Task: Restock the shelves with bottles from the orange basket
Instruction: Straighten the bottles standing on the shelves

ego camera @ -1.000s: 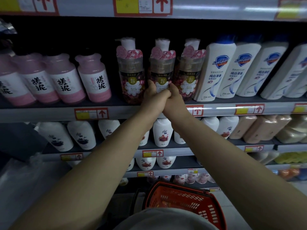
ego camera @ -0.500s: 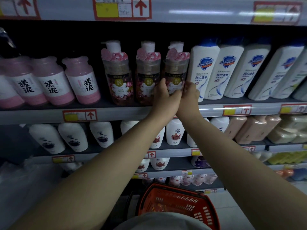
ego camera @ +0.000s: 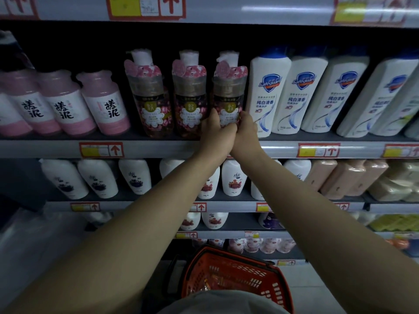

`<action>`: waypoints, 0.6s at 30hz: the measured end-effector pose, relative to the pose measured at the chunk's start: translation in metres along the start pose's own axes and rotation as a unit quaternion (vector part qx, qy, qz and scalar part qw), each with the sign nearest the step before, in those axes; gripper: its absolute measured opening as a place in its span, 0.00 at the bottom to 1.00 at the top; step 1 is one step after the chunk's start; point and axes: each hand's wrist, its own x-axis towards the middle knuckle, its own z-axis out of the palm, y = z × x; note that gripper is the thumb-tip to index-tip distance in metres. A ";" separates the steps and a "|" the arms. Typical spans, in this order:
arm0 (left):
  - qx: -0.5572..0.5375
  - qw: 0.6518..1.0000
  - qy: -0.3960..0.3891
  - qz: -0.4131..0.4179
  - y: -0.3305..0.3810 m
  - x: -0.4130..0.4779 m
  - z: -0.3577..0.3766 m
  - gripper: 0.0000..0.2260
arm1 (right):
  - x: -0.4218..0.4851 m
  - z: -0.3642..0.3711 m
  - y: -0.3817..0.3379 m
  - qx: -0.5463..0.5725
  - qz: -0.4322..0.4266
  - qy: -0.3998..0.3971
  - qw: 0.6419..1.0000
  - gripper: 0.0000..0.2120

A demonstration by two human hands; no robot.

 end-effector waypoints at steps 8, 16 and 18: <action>-0.001 0.999 -0.032 0.002 0.004 -0.002 -0.006 0.43 | -0.004 0.005 -0.004 0.012 0.003 -0.002 1.000 0.22; -0.006 0.999 -0.043 -0.007 0.019 -0.017 -0.017 0.32 | -0.012 0.012 -0.016 0.019 0.031 0.011 0.999 0.21; -0.016 1.000 -0.018 0.001 0.022 -0.022 -0.014 0.24 | -0.014 0.012 -0.015 0.024 0.035 0.009 0.999 0.23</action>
